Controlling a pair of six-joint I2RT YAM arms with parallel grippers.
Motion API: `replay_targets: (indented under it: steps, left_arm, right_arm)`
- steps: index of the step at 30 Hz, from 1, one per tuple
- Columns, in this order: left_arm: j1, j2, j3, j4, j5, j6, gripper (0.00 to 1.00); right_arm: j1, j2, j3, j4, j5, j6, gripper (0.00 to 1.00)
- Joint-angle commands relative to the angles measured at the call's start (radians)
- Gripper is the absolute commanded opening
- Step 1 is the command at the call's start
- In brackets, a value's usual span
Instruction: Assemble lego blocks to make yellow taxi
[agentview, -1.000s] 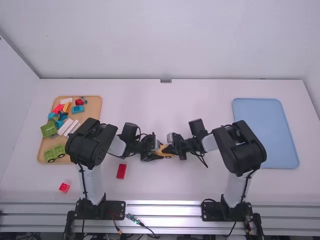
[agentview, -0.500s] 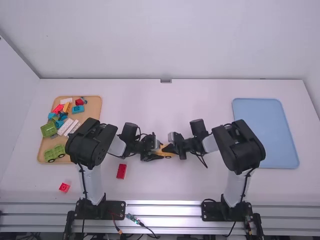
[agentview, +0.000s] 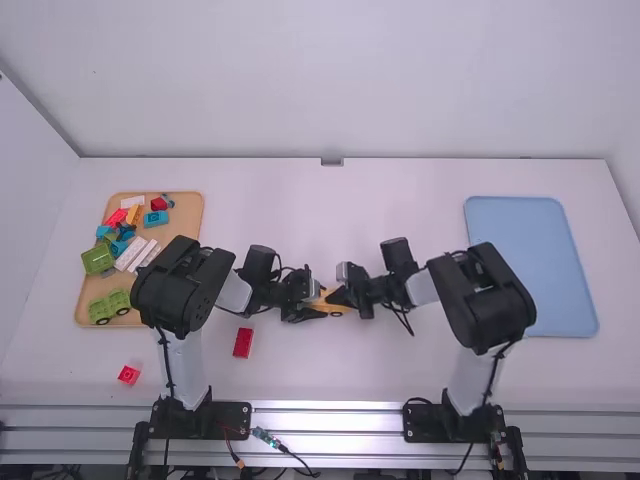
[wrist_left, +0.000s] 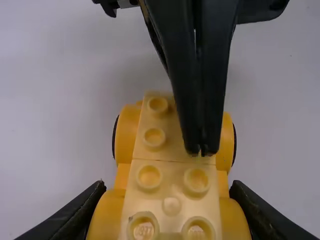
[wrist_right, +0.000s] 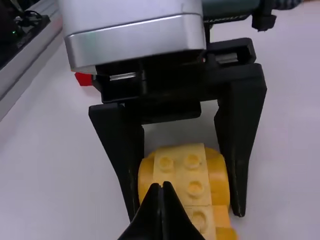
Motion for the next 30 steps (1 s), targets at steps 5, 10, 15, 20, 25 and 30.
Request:
replay_targets:
  steps: [5,10,15,20,25,30]
  left_arm:
    - [-0.001,0.017,0.002,-0.004,-0.034,0.023,0.37]
    - [-0.005,0.017,0.002,-0.004,-0.034,0.023,0.37]
    - [-0.006,0.017,0.002,-0.004,-0.034,0.023,0.40]
    - [-0.005,0.017,0.010,-0.009,-0.034,0.022,0.48]
    - [-0.003,0.017,0.053,-0.078,-0.034,0.022,0.58]
    - [-0.005,0.017,0.103,-0.167,-0.035,0.023,0.68]
  right_arm:
    - [-0.035,-0.114,-0.028,-0.012,0.138,0.000,0.00]
    - [-0.052,-0.221,-0.017,-0.032,0.138,0.000,0.00]
    - [-0.064,-0.348,-0.017,-0.073,0.220,0.097,0.00]
    - [-0.080,-0.464,-0.017,-0.153,0.461,0.237,0.58]
    - [-0.092,-0.557,-0.019,-0.285,0.568,0.235,0.99]
    - [-0.092,-0.592,-0.020,-0.324,0.567,0.235,0.99]
